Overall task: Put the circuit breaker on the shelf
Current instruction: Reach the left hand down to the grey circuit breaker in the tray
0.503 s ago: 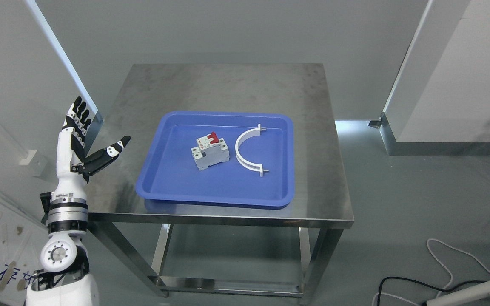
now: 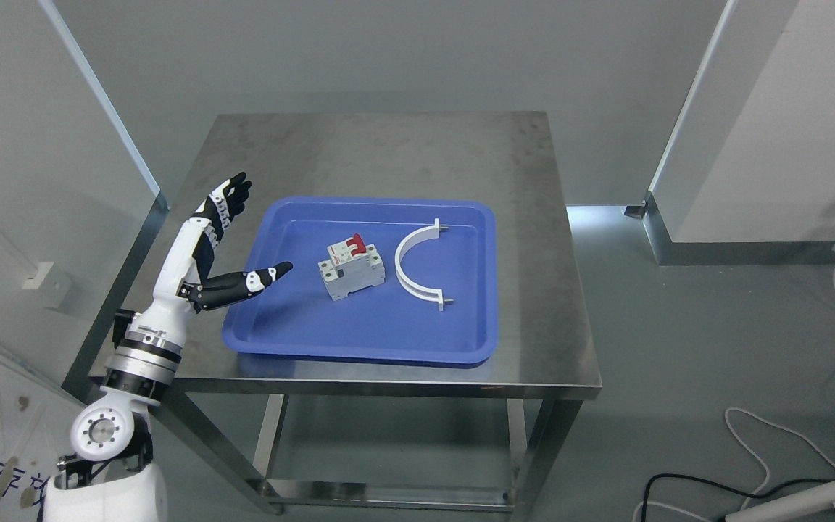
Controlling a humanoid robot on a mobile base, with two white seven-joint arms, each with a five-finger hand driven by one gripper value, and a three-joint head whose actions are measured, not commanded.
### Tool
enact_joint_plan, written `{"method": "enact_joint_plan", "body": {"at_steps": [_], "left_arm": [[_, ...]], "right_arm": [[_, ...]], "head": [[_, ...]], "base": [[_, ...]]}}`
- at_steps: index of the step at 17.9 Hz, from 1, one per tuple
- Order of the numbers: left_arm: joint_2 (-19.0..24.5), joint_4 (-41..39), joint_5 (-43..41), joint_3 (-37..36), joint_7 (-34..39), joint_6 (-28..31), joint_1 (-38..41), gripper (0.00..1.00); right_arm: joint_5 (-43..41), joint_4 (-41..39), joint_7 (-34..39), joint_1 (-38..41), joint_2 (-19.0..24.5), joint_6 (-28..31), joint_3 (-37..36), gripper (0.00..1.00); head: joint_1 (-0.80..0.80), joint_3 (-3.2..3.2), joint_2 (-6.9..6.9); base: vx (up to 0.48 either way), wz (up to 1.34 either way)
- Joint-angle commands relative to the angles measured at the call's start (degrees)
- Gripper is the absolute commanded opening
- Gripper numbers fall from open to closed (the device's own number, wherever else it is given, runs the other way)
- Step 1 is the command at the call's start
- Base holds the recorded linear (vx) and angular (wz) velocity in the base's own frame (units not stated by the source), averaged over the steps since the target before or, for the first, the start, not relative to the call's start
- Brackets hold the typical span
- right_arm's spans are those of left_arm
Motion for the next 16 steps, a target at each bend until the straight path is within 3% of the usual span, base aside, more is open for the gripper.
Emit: {"method": "enact_joint_plan", "body": {"at_steps": [1, 4, 6, 10, 14, 15, 16], "left_arm": [[8.69, -0.11, -9.52, -14.97, -1.7, 6.86, -3.76, 0.94], [8.95, -0.11, -15.09, -19.19, -5.28, 13.21, -5.18, 0.93], [9.3, -0.11, -15.96, -20.0, -8.72, 13.57, -5.18, 0.86], [8.86, 0.07, -19.75, -19.91, -9.0, 13.66, -5.45, 0.79], [9.3, 1.74, -20.01, -17.11, -8.73, 13.31, -6.23, 0.53], [9.48, 1.74, -20.01, -15.53, -8.65, 12.35, -6.5, 0.35], [9.48, 2.09, -19.93, -14.21, -8.56, 10.6, -6.76, 0.27]], "right_arm": [[0.0, 0.0, 0.24, 0.0, -1.0, 1.89, 1.14, 1.0], [-0.08, 0.0, 0.24, 0.0, -1.0, 1.89, 1.14, 1.0], [0.0, 0.0, 0.24, 0.0, -1.0, 1.89, 1.14, 1.0], [0.0, 0.0, 0.24, 0.0, -1.0, 1.89, 1.14, 1.0], [0.0, 0.0, 0.24, 0.0, -1.0, 1.81, 1.14, 1.0], [0.0, 0.0, 0.24, 0.0, -1.0, 1.89, 1.14, 1.0], [0.0, 0.0, 0.33, 0.0, -1.0, 1.89, 1.14, 1.0]], "head": [[0.0, 0.0, 0.0], [0.0, 0.0, 0.0], [0.0, 0.0, 0.0], [0.0, 0.0, 0.0], [0.0, 0.0, 0.0], [0.0, 0.0, 0.0], [0.0, 0.0, 0.0]], "base": [[-0.003, -0.04], [0.009, -0.04], [0.013, -0.04], [0.013, -0.04], [0.022, -0.05], [0.016, -0.05], [0.016, -0.05]]}}
